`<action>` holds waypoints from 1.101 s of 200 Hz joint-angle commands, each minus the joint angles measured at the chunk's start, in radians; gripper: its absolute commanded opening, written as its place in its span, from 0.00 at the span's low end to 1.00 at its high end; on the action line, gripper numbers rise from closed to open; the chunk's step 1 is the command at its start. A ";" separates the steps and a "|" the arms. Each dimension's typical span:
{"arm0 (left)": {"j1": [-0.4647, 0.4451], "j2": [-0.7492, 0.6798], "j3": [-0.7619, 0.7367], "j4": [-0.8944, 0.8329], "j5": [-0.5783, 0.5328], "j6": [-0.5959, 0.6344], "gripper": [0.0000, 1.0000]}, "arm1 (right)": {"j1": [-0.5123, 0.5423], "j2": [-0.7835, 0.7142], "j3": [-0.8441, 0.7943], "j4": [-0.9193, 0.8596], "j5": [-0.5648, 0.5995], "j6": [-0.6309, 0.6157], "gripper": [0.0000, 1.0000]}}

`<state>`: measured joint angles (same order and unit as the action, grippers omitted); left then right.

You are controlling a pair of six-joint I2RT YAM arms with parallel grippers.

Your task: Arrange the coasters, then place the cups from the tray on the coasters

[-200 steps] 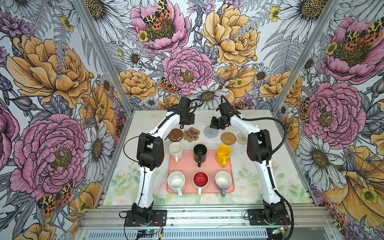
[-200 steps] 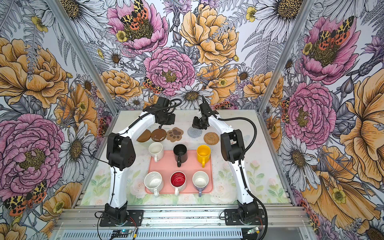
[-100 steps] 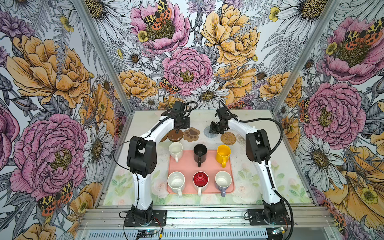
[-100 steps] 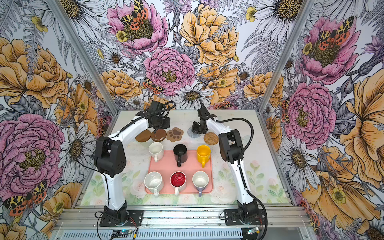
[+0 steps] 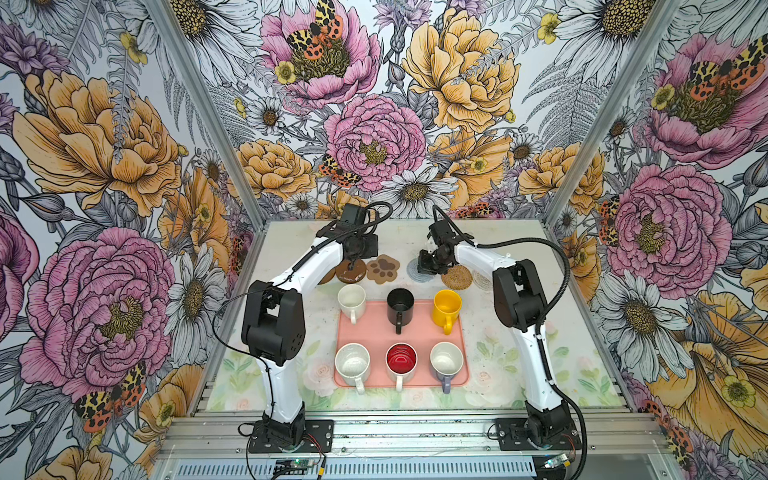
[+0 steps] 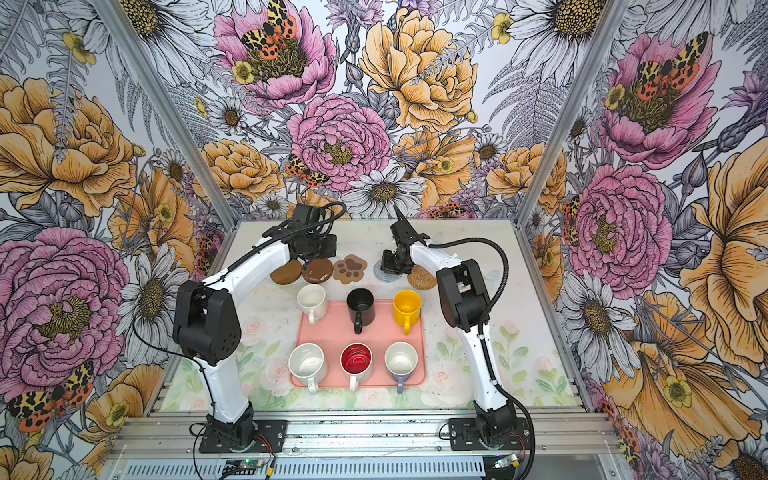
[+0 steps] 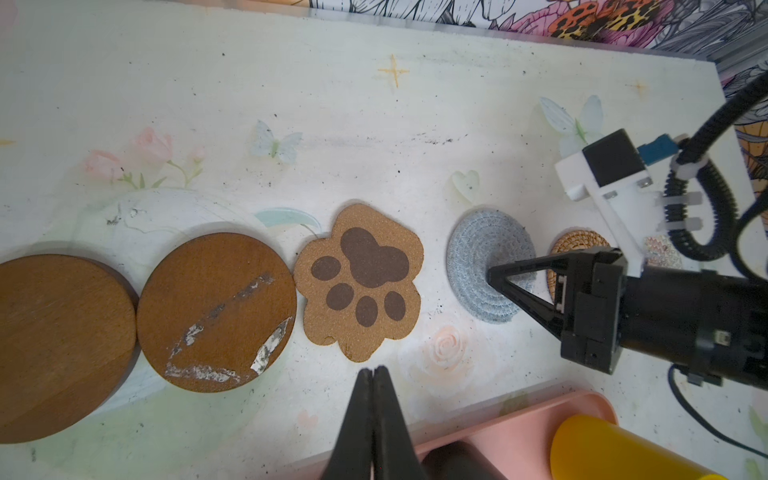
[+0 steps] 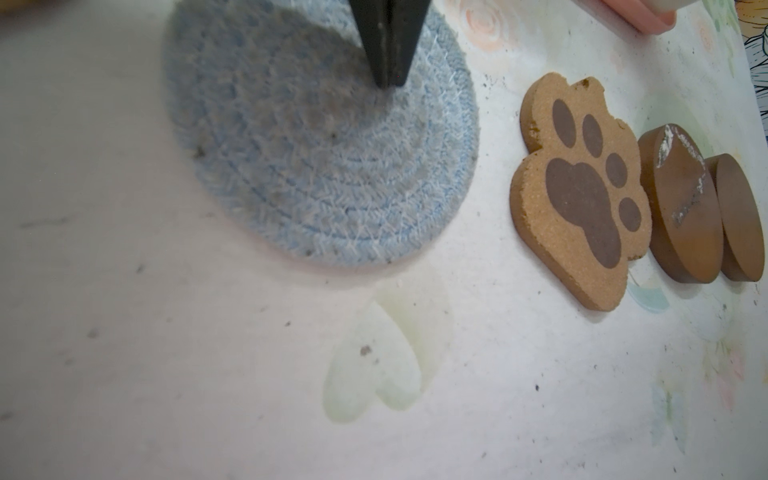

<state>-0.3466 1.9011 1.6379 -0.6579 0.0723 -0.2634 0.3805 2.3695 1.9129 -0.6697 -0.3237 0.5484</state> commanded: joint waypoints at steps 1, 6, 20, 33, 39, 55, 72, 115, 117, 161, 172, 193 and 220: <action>0.000 -0.029 -0.017 0.026 0.012 -0.015 0.05 | 0.014 -0.009 -0.023 -0.061 0.022 -0.021 0.00; -0.001 -0.032 -0.019 0.026 0.012 -0.016 0.05 | 0.014 -0.007 -0.021 -0.061 0.020 -0.021 0.00; -0.003 -0.032 -0.021 0.026 0.009 -0.015 0.05 | 0.014 -0.007 -0.015 -0.060 0.025 -0.021 0.00; -0.005 -0.034 -0.021 0.026 0.010 -0.015 0.05 | 0.013 -0.016 -0.011 -0.060 0.042 -0.018 0.00; -0.003 -0.034 -0.021 0.026 0.009 -0.014 0.05 | 0.012 -0.022 -0.008 -0.059 0.048 -0.013 0.00; -0.004 -0.040 -0.021 0.026 0.013 -0.008 0.06 | 0.012 -0.046 0.004 -0.060 0.049 -0.013 0.00; -0.003 -0.047 -0.021 0.025 0.009 -0.005 0.06 | 0.008 -0.084 0.019 -0.059 0.079 -0.013 0.00; -0.005 -0.069 -0.022 0.026 0.014 -0.006 0.06 | 0.000 -0.204 0.023 -0.059 0.162 -0.041 0.00; -0.005 -0.070 -0.023 0.026 0.014 -0.005 0.06 | 0.000 -0.212 0.020 -0.059 0.166 -0.043 0.00; -0.008 -0.123 -0.049 0.039 0.005 -0.009 0.06 | -0.045 -0.324 -0.142 -0.059 0.211 -0.079 0.00; -0.009 -0.147 -0.076 0.070 0.015 -0.014 0.06 | -0.062 -0.335 -0.186 -0.059 0.209 -0.086 0.00; -0.010 -0.202 -0.150 0.149 0.061 -0.019 0.06 | -0.086 -0.343 -0.252 -0.059 0.221 -0.101 0.00; -0.018 -0.249 -0.204 0.203 0.081 -0.030 0.06 | -0.104 -0.334 -0.287 -0.058 0.228 -0.113 0.00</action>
<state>-0.3511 1.7004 1.4742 -0.5526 0.1059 -0.2668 0.2897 2.0235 1.6493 -0.7227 -0.1242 0.4648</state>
